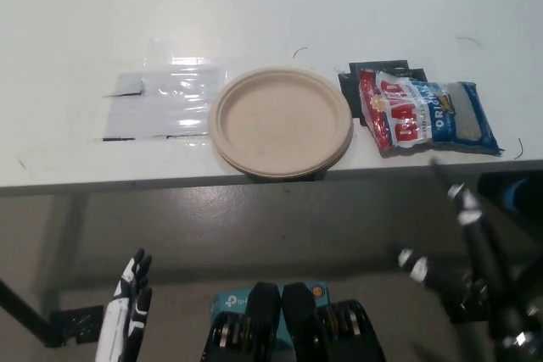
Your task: The robot picks up a small bag of sunflower seeds on the right hand side and take it to the empty plate on the left hand side then pours some sunflower seeds on to the plate.
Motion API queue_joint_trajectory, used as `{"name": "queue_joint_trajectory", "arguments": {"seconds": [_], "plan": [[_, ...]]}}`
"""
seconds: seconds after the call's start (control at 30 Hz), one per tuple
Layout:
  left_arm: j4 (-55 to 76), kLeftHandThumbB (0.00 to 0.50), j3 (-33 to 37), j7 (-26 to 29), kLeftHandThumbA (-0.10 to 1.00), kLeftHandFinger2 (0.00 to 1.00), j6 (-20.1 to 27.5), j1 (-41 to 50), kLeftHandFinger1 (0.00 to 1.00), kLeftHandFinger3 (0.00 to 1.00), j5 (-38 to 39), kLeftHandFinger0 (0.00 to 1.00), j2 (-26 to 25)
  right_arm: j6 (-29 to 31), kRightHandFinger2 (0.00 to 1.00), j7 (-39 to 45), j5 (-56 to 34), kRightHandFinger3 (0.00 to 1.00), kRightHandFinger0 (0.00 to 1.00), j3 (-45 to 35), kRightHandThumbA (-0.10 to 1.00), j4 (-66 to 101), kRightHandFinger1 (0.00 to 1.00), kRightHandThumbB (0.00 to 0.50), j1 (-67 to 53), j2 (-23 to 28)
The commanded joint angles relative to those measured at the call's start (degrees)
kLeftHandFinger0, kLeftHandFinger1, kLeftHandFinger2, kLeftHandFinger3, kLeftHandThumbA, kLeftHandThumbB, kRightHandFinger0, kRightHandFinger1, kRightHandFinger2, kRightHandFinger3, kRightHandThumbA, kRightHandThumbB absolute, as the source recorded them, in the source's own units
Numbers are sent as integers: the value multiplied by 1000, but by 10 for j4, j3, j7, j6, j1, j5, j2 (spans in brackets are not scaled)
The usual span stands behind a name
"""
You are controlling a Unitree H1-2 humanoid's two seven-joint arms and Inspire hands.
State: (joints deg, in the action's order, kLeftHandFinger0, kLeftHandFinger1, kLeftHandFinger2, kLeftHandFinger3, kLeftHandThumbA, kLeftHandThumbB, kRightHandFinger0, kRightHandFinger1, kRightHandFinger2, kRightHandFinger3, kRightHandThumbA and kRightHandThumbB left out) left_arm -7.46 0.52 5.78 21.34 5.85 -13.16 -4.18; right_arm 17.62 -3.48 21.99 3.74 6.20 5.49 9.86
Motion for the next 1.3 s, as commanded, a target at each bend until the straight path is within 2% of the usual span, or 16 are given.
{"name": "queue_joint_trajectory", "arguments": {"seconds": [0.0, 0.03, 0.1, 0.13, 0.17, 0.2, 0.27, 0.3, 0.47, 0.57, 0.63, 0.83, 0.9, 1.03, 1.27], "plan": [[50, 109, 5, 4, 1000, 1000, 14, -10, 1000, 1000, -26, 1000, -7, -58, 1000, 16, 54, 1000, 1000, -22, 739, 46, 1000, 206, 62, 33], [55, 99, 5, 3, 1000, 1000, 10, -12, 1000, 1000, -30, 1000, -10, -65, 1000, 18, 56, 1000, 1000, -25, 742, 41, 1000, 212, 75, 41], [52, 77, 2, 3, 1000, 1000, 3, -12, 1000, 1000, -32, 1000, -11, -86, 1000, 24, 71, 1000, 1000, -28, 856, 19, 1000, 266, 105, 61], [46, 83, 1, 2, 1000, 1000, 5, -12, 1000, 1000, -28, 1000, -12, -94, 1000, 26, 72, 1000, 1000, -29, 877, 6, 1000, 278, 117, 69], [35, 96, 1, 4, 1000, 1000, 11, -13, 1000, 1000, -28, 1000, -13, -99, 1000, 29, 64, 1000, 1000, -31, 866, -14, 1000, 264, 133, 77], [29, 93, 1, 6, 1000, 1000, 17, -13, 1000, 1000, -29, 1000, -14, -104, 1000, 31, 61, 1000, 1000, -32, 880, -25, 1000, 271, 142, 82], [12, 98, 1, 10, 1000, 1000, 30, -14, 1000, 1000, -29, 1000, -14, -119, 1000, 28, 73, 1000, 1000, -31, 965, -59, 1000, 304, 167, 94], [9, 97, 1, 10, 1000, 1000, 31, -13, 1000, 1000, -29, 1000, -14, -118, 1000, 25, 75, 1000, 1000, -31, 996, -77, 1000, 304, 179, 99], [7, 105, 0, 7, 1000, 1000, 21, -8, 1000, 1000, -25, 1000, -13, -115, 1000, 12, 116, 1000, 1000, -5, 1000, -172, 1000, 309, 245, 126], [3, 130, -1, 8, 1000, 1000, 22, -6, 1000, 1000, -23, 1000, -12, -128, 1000, 18, 127, 1000, 1000, 12, 1000, -197, 1000, 302, 265, 131], [-3, 140, -1, 8, 1000, 1000, 23, -6, 1000, 1000, -21, 1000, -10, -141, 1000, 24, 139, 1000, 1000, 25, 1000, -216, 1000, 315, 281, 138], [-8, 135, -3, 11, 1000, 1000, 29, -2, 1000, 1000, -22, 1000, -11, -137, 1000, 17, 148, 1000, 1000, 52, 1000, -256, 1000, 347, 310, 140], [-8, 148, -1, 8, 1000, 1000, 31, 0, 1000, 1000, -19, 1000, -10, -140, 1000, 16, 152, 1000, 1000, 56, 1000, -256, 1000, 358, 310, 140], [-17, 157, 0, 8, 1000, 1000, 37, -6, 1000, 1000, -14, 1000, -7, -127, 1000, 7, 148, 1000, 1000, 58, 1000, -269, 1000, 351, 319, 143], [-22, 149, -7, 14, 1000, 1000, 39, -10, 1000, 1000, -15, 1000, -7, -142, 1000, 17, 158, 1000, 1000, 66, 1000, -278, 1000, 351, 337, 147]]}}
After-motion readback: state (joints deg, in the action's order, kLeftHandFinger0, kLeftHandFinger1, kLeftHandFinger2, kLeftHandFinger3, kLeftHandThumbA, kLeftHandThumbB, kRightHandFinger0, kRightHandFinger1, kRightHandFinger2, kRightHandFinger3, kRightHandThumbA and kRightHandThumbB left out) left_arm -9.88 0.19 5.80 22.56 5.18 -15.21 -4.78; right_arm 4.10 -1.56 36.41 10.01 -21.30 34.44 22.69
